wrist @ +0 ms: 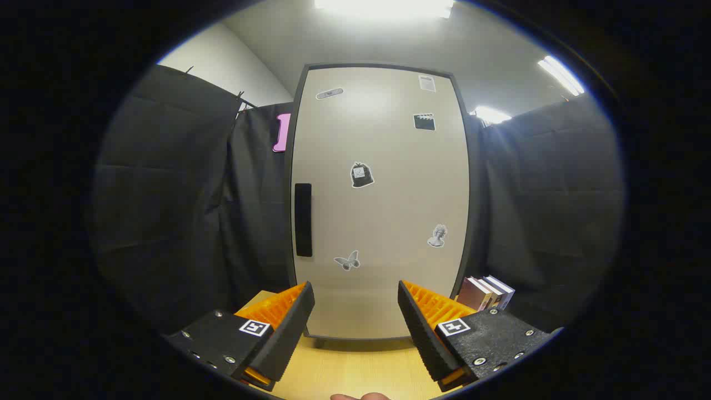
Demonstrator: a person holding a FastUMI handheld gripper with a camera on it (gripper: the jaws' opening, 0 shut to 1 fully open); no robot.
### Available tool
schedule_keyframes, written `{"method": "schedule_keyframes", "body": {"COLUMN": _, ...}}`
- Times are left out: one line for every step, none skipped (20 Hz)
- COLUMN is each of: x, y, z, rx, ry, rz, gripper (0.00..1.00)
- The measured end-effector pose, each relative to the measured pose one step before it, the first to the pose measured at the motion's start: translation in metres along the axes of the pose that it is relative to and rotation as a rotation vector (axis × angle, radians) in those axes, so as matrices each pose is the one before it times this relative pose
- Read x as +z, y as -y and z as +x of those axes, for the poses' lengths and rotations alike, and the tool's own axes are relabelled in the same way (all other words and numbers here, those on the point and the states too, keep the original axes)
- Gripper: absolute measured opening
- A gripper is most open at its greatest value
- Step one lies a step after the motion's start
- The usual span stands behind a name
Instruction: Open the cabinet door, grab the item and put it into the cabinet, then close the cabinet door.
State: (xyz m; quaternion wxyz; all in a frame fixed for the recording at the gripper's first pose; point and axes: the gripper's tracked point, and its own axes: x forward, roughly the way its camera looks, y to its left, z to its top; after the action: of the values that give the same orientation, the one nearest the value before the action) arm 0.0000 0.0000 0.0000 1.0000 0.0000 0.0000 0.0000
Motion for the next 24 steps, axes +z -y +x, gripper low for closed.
{"method": "schedule_keyframes", "body": {"x": 0.00042, "y": 0.00150, "z": -0.00025, "rx": -0.00533, "ry": 0.00604, "rz": -0.00022, "gripper": 0.94}}
{"method": "schedule_keyframes", "body": {"x": 0.00061, "y": 0.00241, "z": 0.00107, "rx": -0.01269, "ry": 0.00469, "rz": -0.00040, "gripper": 0.94}}
{"method": "schedule_keyframes", "body": {"x": -0.00061, "y": 0.00124, "z": 0.00060, "rx": -0.00534, "ry": -0.00127, "rz": 0.00037, "gripper": 0.94}}
{"method": "schedule_keyframes", "body": {"x": -0.00158, "y": 0.00064, "z": 0.00035, "rx": -0.00115, "ry": -0.00463, "rz": -0.00131, "gripper": 0.94}}
{"method": "schedule_keyframes", "body": {"x": -0.00031, "y": 0.00187, "z": -0.00083, "rx": -0.00594, "ry": -0.00417, "rz": -0.00284, "gripper": 0.94}}
{"method": "schedule_keyframes", "body": {"x": -0.00024, "y": 0.00163, "z": 0.00030, "rx": -0.00570, "ry": -0.00072, "rz": 0.00060, "gripper": 0.94}}
{"method": "schedule_keyframes", "body": {"x": 0.00015, "y": 0.00056, "z": 0.00039, "rx": -0.00347, "ry": -0.00059, "rz": 0.00321, "gripper": 0.94}}
{"method": "schedule_keyframes", "body": {"x": 0.00029, "y": 0.00052, "z": 0.00041, "rx": -0.00169, "ry": -0.00104, "rz": 0.00233, "gripper": 0.94}}
{"method": "schedule_keyframes", "body": {"x": -0.00083, "y": 0.00004, "z": 0.00050, "rx": -0.00136, "ry": -0.00091, "rz": 0.00093, "gripper": 0.94}}
{"method": "schedule_keyframes", "body": {"x": 0.00005, "y": 0.00031, "z": 0.00005, "rx": -0.00194, "ry": -0.00188, "rz": 0.00029, "gripper": 0.94}}
{"method": "schedule_keyframes", "body": {"x": -0.00051, "y": 0.00079, "z": -0.00023, "rx": -0.00138, "ry": -0.00033, "rz": 0.00131, "gripper": 0.94}}
{"method": "schedule_keyframes", "body": {"x": -0.00005, "y": 0.00000, "z": 0.00044, "rx": -0.00090, "ry": 0.00087, "rz": 0.00387, "gripper": 0.94}}
{"method": "schedule_keyframes", "body": {"x": 0.00034, "y": -0.00063, "z": -0.00011, "rx": -0.00103, "ry": 0.00166, "rz": 0.00761, "gripper": 0.94}}
{"method": "schedule_keyframes", "body": {"x": -0.00132, "y": -0.00092, "z": -0.00017, "rx": 0.00242, "ry": -0.00409, "rz": 0.00760, "gripper": 0.94}}
{"method": "schedule_keyframes", "body": {"x": -0.00094, "y": -0.00165, "z": -0.00096, "rx": 0.00618, "ry": -0.00650, "rz": 0.00422, "gripper": 0.94}}
{"method": "schedule_keyframes", "body": {"x": 0.00000, "y": -0.00025, "z": -0.00056, "rx": 0.00305, "ry": -0.00197, "rz": 0.00317, "gripper": 0.94}}
{"method": "schedule_keyframes", "body": {"x": -0.00008, "y": 0.00000, "z": -0.00055, "rx": 0.00111, "ry": 0.00025, "rz": 0.00349, "gripper": 0.94}}
{"method": "schedule_keyframes", "body": {"x": 0.00053, "y": -0.00129, "z": -0.00038, "rx": 0.00345, "ry": 0.00344, "rz": 0.00300, "gripper": 0.94}}
{"method": "schedule_keyframes", "body": {"x": 0.00176, "y": -0.00135, "z": 0.00053, "rx": 0.00398, "ry": 0.00417, "rz": 0.00137, "gripper": 0.94}}
{"method": "schedule_keyframes", "body": {"x": 0.00060, "y": -0.00023, "z": 0.00060, "rx": 0.00259, "ry": 0.00381, "rz": -0.00202, "gripper": 0.94}}
{"method": "schedule_keyframes", "body": {"x": 0.00130, "y": 0.00003, "z": 0.00131, "rx": 0.00099, "ry": 0.00228, "rz": -0.00238, "gripper": 0.94}}
{"method": "schedule_keyframes", "body": {"x": 0.00057, "y": -0.00038, "z": 0.00082, "rx": 0.00208, "ry": 0.00018, "rz": 0.00300, "gripper": 0.94}}
{"method": "schedule_keyframes", "body": {"x": 0.00119, "y": -0.00203, "z": 0.00156, "rx": 0.00587, "ry": -0.00291, "rz": 0.01000, "gripper": 0.94}}
{"method": "schedule_keyframes", "body": {"x": 0.00178, "y": -0.00250, "z": 0.00200, "rx": 0.00751, "ry": 0.00009, "rz": 0.01361, "gripper": 0.94}}
